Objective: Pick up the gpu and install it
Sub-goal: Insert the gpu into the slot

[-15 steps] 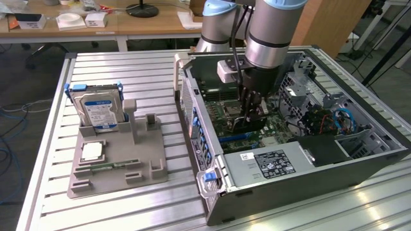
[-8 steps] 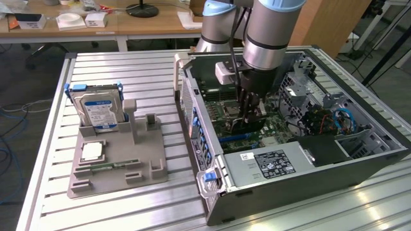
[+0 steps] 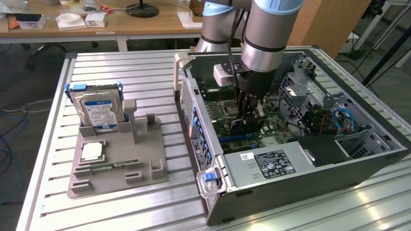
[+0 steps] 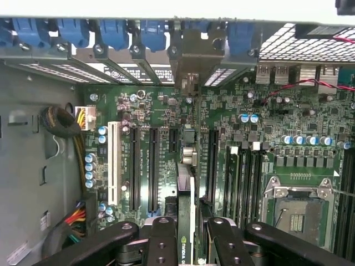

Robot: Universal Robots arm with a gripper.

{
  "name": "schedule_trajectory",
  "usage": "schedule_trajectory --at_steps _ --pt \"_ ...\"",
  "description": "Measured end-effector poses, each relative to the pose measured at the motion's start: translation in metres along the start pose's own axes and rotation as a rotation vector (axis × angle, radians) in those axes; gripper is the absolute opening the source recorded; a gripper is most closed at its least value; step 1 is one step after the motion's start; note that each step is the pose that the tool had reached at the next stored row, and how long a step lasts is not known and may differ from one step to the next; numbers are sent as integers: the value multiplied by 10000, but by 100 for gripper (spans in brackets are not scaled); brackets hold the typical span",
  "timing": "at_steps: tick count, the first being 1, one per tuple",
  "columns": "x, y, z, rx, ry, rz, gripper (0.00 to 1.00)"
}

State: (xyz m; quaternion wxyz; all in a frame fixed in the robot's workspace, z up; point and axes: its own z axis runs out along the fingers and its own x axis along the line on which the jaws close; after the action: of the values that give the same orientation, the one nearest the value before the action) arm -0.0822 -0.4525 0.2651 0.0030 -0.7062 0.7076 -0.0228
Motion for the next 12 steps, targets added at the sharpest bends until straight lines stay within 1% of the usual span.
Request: schedule_trajectory --at_steps 12 --pt "-3 10 84 -1 1 0 26"
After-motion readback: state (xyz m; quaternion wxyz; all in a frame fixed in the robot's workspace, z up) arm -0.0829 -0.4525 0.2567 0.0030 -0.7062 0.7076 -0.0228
